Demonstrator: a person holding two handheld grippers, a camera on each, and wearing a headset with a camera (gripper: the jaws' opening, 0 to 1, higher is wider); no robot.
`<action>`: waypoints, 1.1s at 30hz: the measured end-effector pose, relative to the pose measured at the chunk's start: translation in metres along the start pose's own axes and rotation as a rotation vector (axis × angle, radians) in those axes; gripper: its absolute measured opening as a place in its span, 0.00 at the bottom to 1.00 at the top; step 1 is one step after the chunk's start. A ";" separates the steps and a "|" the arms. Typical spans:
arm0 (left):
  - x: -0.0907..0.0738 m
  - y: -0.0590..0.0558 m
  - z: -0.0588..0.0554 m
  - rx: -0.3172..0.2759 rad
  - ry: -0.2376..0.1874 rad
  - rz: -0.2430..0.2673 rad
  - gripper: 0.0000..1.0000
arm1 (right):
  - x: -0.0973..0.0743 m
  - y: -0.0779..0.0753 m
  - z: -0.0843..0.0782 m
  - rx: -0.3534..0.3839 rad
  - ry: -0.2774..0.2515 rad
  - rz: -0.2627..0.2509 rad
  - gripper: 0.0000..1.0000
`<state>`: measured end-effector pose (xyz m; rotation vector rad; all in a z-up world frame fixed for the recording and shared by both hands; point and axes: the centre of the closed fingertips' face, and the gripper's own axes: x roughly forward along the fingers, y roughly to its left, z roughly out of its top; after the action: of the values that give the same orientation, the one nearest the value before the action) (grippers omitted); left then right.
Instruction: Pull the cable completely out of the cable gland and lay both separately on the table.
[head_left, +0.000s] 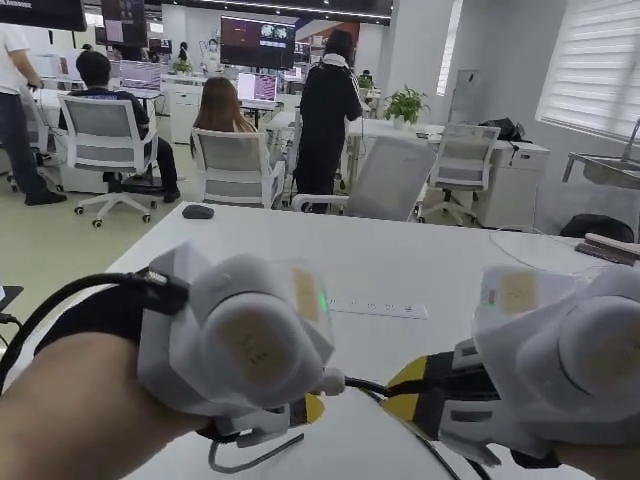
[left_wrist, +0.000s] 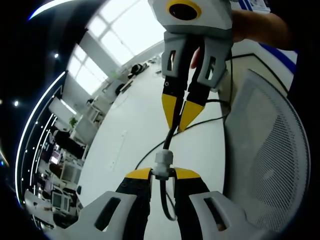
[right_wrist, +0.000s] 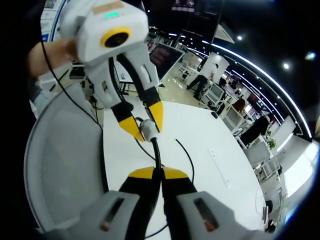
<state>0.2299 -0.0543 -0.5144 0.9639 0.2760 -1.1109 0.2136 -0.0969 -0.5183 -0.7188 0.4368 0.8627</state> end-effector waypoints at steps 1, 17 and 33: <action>0.000 0.000 0.000 0.000 0.000 0.000 0.17 | 0.000 -0.001 -0.002 -0.001 0.006 -0.004 0.03; -0.006 0.006 -0.007 -0.006 0.009 0.013 0.17 | 0.003 -0.008 -0.048 0.033 0.102 -0.047 0.03; -0.004 0.001 -0.004 -0.006 0.008 -0.002 0.17 | 0.025 0.018 0.023 -0.036 -0.021 -0.022 0.16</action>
<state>0.2299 -0.0485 -0.5137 0.9629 0.2869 -1.1071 0.2152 -0.0587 -0.5251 -0.7460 0.3948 0.8590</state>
